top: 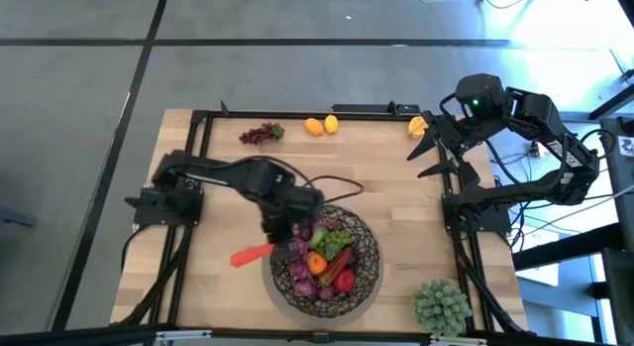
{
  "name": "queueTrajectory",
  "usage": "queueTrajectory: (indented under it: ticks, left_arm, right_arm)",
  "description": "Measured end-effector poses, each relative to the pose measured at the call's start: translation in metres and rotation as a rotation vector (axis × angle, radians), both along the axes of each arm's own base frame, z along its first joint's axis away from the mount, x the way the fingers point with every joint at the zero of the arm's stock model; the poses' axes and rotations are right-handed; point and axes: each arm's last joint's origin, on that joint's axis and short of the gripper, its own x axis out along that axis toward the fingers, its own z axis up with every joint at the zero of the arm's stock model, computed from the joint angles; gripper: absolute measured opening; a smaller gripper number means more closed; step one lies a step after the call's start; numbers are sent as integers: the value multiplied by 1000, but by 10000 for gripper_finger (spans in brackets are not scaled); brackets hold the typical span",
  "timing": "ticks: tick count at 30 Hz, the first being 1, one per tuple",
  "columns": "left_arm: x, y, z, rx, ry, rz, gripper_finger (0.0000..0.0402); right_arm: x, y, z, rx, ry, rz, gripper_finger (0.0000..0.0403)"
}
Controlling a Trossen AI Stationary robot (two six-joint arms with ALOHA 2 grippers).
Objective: Build produce basket
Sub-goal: Put the carrot into the mesh basket
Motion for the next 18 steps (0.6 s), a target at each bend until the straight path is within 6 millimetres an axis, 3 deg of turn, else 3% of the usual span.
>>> queueTrajectory:
  ticks: [8, 18]
  left_arm:
    - [37, -14, -28, 41, 25, -184, 0]
    - [39, -22, -34, -80, 79, -185, 0]
  right_arm:
    - [0, 0, 0, 18, 8, -11, 211]
    - [0, 0, 0, 18, 3, -11, 211]
